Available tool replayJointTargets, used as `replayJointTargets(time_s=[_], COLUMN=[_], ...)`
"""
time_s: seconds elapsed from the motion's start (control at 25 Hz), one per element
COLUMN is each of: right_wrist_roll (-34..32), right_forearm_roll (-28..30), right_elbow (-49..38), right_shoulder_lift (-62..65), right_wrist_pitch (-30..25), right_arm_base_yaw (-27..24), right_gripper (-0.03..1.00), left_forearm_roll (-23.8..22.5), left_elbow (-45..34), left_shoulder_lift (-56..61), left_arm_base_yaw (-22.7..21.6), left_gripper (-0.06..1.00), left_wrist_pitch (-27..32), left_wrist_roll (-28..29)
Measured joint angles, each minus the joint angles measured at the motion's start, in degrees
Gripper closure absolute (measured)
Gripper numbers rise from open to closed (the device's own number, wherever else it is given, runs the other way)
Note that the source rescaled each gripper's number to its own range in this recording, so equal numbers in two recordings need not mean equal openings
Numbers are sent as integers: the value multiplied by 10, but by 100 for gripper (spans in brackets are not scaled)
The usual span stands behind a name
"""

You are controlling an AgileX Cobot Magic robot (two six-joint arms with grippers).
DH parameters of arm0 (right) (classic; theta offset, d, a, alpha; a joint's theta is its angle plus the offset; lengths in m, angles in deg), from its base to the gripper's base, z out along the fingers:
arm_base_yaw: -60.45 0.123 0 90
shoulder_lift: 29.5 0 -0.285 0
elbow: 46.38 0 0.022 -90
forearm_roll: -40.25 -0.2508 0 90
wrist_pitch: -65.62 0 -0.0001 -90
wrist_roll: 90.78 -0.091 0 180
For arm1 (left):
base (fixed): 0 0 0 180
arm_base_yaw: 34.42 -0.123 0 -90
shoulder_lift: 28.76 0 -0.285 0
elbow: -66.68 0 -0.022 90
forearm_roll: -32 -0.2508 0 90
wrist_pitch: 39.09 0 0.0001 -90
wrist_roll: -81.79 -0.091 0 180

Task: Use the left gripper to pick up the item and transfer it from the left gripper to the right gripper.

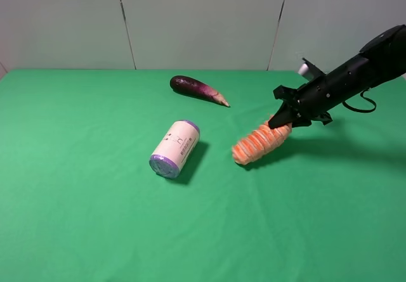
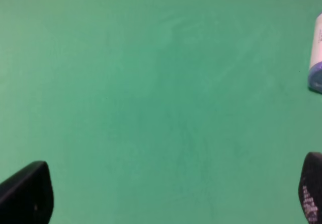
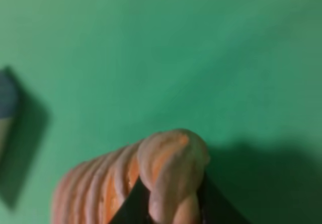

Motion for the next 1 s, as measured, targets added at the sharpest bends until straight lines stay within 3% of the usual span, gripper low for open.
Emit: replayJointTargets(time_s=[0.24,0.32,0.4,0.52,0.6,0.72,1.0], right_wrist_roll=[-13,-13,-13,-27,-46,-58,-60], right_forearm_roll=[36,41,46,48,48,56,62], right_elbow=[0,0,0,0,0,0,10], right_shoulder_lift=[-3,-3,-3,-3,-3,-3,-3], right_wrist_pitch=[28,33,39,47,51,57,57], right_arm_base_yaw=[0,0,0,0,0,0,0], right_gripper=[97,90,66,16,5,-1,-3], left_forearm_roll=[0,0,0,0,0,0,0], left_elbow=[0,0,0,0,0,0,0], left_shoulder_lift=[0,0,0,0,0,0,0], left_arm_base_yaw=[0,0,0,0,0,0,0], left_gripper=[-3,-3,-3,-3,-3,-3,-3], left_wrist_pitch=[0,0,0,0,0,0,0], left_wrist_roll=[0,0,0,0,0,0,0])
